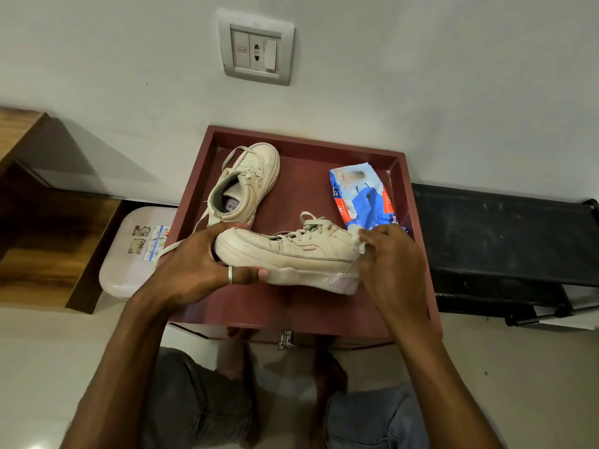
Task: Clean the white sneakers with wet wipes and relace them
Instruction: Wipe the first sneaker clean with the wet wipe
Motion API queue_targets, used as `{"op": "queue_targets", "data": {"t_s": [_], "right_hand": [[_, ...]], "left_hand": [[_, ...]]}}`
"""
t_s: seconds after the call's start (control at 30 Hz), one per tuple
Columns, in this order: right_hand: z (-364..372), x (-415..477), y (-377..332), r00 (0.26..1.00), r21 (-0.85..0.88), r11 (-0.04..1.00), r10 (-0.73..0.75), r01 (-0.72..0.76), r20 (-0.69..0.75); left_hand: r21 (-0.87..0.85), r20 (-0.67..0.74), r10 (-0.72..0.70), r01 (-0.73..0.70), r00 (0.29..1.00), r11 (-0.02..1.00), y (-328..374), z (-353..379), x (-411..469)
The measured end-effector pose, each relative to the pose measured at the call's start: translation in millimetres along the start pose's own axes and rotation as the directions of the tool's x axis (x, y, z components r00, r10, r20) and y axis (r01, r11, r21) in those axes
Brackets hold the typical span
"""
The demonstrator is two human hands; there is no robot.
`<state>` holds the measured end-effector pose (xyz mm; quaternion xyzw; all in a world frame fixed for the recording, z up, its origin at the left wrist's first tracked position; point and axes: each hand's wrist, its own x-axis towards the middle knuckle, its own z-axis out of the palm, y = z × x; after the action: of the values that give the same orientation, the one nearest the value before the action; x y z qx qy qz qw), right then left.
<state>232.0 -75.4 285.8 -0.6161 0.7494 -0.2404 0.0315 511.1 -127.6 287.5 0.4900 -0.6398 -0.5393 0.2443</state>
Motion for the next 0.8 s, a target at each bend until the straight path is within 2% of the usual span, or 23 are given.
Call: {"op": "queue_targets", "data": {"t_s": [0.07,0.2,0.27,0.37,0.47,0.6,0.67,0.73,0.8], "right_hand": [[5,-4,-16,0.998,0.024,0.999,-0.042,0.043,-0.038],[19,-14,-49,0.975,0.039,0.974,-0.222,0.222,-0.006],[20,-11,-48,0.968,0.077,0.965,-0.249,0.249,-0.019],[11,-5,-24,0.985,0.06,0.984,-0.17,0.169,0.005],[8,4,12,0.999,0.018,0.999,0.038,-0.038,0.037],[12,14,19,0.958,0.143,0.951,0.256,-0.273,0.127],[9,7,2,0.966,0.137,0.956,0.252,-0.258,0.057],[6,-5,-17,0.986,0.097,0.982,0.166,-0.165,-0.01],[7,-7,-22,0.99,0.112,0.984,0.141,-0.138,-0.022]], "left_hand": [[-0.021,-0.066,-0.02,0.019,0.998,1.0,-2,4,1],[-0.086,-0.165,-0.064,0.051,0.984,0.995,-2,14,3],[-0.092,-0.208,-0.069,0.051,0.976,0.994,1,19,3],[-0.107,-0.209,-0.053,0.031,0.977,0.994,6,20,3],[-0.114,-0.166,-0.047,0.028,0.985,0.993,5,18,3],[-0.099,-0.162,-0.053,0.037,0.985,0.994,3,16,3],[-0.107,-0.161,-0.051,0.034,0.986,0.994,5,17,4],[-0.108,-0.16,-0.046,0.029,0.986,0.994,6,17,4],[-0.11,-0.166,-0.045,0.027,0.985,0.994,6,18,6]]}}
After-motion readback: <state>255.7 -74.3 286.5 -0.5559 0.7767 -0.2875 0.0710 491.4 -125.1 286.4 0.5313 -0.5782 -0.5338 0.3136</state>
